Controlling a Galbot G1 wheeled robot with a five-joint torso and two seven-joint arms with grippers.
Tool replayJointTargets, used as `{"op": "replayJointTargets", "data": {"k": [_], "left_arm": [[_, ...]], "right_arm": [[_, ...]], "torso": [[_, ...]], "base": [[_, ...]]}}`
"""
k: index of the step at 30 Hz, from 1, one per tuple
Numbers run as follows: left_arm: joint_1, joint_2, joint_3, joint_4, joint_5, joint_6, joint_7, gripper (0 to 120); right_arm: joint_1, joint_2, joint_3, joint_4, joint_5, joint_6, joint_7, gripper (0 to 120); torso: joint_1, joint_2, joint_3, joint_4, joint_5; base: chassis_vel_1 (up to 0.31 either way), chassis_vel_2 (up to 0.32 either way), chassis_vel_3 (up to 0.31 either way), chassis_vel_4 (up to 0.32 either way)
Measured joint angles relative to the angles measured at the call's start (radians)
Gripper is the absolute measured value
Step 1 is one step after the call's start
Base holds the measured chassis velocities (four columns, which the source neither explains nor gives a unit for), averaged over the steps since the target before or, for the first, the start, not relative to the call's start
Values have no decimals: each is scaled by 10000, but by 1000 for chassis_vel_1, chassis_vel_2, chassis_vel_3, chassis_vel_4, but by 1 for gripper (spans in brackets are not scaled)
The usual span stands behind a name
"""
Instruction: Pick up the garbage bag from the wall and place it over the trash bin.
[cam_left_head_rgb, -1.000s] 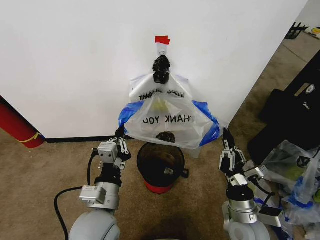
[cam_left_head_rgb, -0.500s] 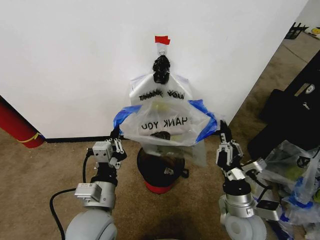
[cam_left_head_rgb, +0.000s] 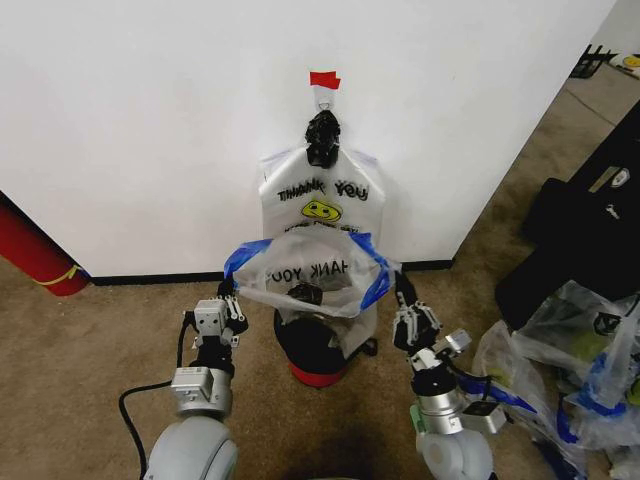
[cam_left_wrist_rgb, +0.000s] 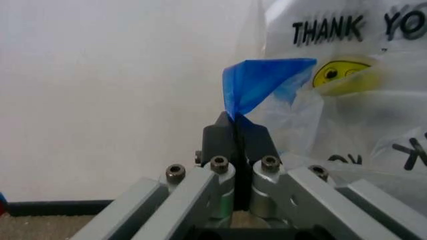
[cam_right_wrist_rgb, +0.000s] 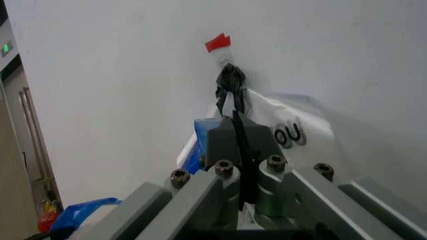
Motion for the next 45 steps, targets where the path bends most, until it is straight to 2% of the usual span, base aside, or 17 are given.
{"op": "replayJointTargets", "data": {"k": [7, 12, 13, 17, 22, 30, 37, 45], "left_arm": [[121, 82, -15, 128, 141, -9, -95, 0], [445, 501, 386, 35, 205, 28, -122, 0], [544, 621, 482, -35, 203, 38, -105, 0], [781, 1012, 731, -355, 178, 101, 114, 0], [728, 1259, 1046, -231, 165, 199, 508, 0], [544, 1747, 1147, 228, 148, 430, 666, 0], [457, 1722, 1253, 743, 227, 366, 620, 0], [564, 1803, 1262, 988, 599, 150, 528, 0]], "right_arm": [[169, -56, 59, -575, -75, 49, -7, 0], [197, -555, 471, -1409, -654, 110, -58, 0], [94, -783, 621, -1519, -746, 110, -209, 0], [-486, -1632, 1310, -1496, -157, -11, -1700, 0], [-635, -1919, 1615, -1601, 419, -223, -2175, 0], [-598, -2105, 1534, -1868, 1347, -772, -2558, 0], [-334, -2150, 1544, -2486, 1701, -1295, -3223, 0], [-17, -2017, 1602, -3636, 1474, -1082, -4056, 0]], "torso": [[0, 0, 1, 2, 2], [0, 0, 0, -2, 5], [0, 0, 0, 4, 3], [0, 1, -1, 0, 2], [0, 0, -1, 0, 1], [0, 0, -1, 0, 0], [0, 0, -1, 1, 0], [0, 0, 0, 0, 1]], "base": [[0, 0, 0, 0], [0, 0, 0, 0], [0, 0, 0, 0], [0, 0, 0, 0], [0, 0, 0, 0], [0, 0, 0, 0], [0, 0, 0, 0], [0, 0, 0, 0]]}}
